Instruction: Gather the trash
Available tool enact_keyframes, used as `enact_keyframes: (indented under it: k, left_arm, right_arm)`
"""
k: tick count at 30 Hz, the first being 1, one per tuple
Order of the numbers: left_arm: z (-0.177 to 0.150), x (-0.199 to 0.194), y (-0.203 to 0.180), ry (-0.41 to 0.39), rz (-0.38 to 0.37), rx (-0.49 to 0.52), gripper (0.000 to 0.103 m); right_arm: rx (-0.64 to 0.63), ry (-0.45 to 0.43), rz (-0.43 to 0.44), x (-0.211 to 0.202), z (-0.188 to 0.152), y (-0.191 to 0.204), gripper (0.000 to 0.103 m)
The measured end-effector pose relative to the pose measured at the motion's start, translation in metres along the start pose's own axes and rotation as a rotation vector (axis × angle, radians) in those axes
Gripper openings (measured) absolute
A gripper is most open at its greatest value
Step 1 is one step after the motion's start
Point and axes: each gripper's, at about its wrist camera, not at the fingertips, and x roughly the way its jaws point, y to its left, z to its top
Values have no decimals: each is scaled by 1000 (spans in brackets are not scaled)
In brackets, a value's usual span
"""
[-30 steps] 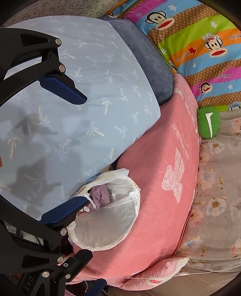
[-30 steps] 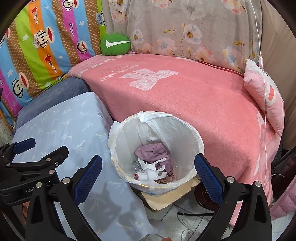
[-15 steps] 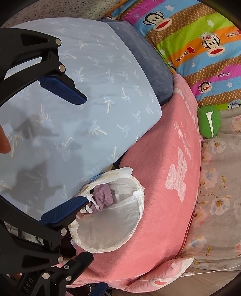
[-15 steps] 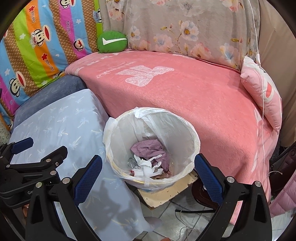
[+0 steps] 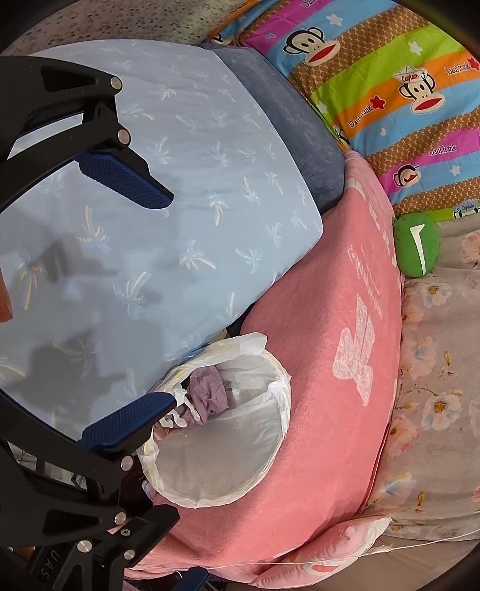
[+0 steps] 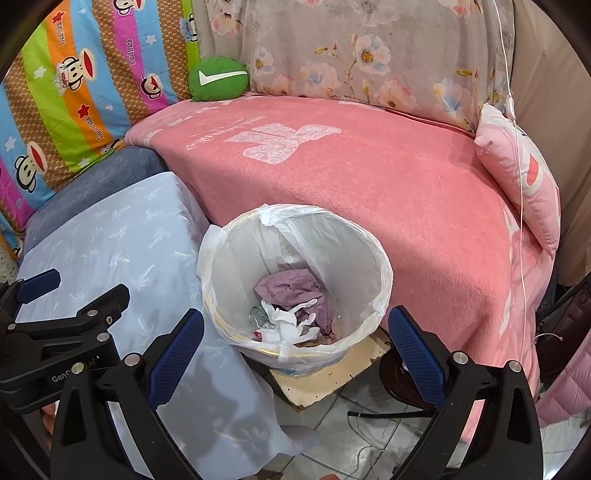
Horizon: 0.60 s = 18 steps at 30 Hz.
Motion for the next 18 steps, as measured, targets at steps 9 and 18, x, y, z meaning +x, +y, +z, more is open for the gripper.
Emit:
enact_keyframes:
  k: [9, 18]
  left_arm:
    - [-2, 0, -1, 5, 0, -10, 96]
    - [-3, -1, -3, 1, 1, -15, 96]
  right_arm:
    - [1, 1, -8, 0, -2, -1, 97]
    - [4, -3, -12, -3, -3, -1, 97]
